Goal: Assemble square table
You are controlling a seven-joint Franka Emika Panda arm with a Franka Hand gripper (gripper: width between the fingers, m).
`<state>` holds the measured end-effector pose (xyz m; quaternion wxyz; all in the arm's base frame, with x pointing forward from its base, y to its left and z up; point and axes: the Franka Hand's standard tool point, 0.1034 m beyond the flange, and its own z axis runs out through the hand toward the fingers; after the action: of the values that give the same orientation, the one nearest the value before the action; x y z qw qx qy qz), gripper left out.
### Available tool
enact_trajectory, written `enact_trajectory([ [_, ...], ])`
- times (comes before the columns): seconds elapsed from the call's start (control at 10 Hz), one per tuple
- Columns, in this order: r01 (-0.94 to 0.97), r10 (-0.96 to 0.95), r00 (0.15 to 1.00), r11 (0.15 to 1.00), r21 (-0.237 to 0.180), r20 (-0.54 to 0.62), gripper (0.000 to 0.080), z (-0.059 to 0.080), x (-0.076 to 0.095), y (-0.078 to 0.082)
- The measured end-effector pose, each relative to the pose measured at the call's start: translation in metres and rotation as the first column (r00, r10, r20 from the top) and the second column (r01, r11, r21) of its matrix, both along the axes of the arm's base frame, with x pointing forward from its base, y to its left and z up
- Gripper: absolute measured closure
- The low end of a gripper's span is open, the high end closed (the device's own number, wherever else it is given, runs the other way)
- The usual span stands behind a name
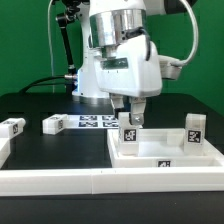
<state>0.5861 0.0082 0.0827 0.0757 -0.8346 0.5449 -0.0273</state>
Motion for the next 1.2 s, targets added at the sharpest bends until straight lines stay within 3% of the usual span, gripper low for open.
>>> enact_trajectory([
  [0.3,-0.352,0.354,0.935,0.934,-0.057,0.02,0.015,-0.0025,0.0008,-0.0024],
  [0.7,-0.601,0.606,0.795,0.793,-0.104,0.022,0.015,-0.0028,0.0012,-0.0027],
  [0.8,-0.723,0.729,0.684,0.677,-0.141,-0.008,0.015,-0.0041,0.0008,-0.0018],
  [0.9,-0.786,0.793,0.609,0.598,-0.158,-0.031,0.015,-0.0059,0.0005,-0.0025],
  [1.1,-0.926,0.934,0.346,0.324,-0.193,-0.093,0.015,-0.0045,0.0035,-0.0032],
  [1.2,-0.949,0.957,0.271,0.247,-0.197,-0.104,0.015,-0.0041,0.004,-0.0034],
])
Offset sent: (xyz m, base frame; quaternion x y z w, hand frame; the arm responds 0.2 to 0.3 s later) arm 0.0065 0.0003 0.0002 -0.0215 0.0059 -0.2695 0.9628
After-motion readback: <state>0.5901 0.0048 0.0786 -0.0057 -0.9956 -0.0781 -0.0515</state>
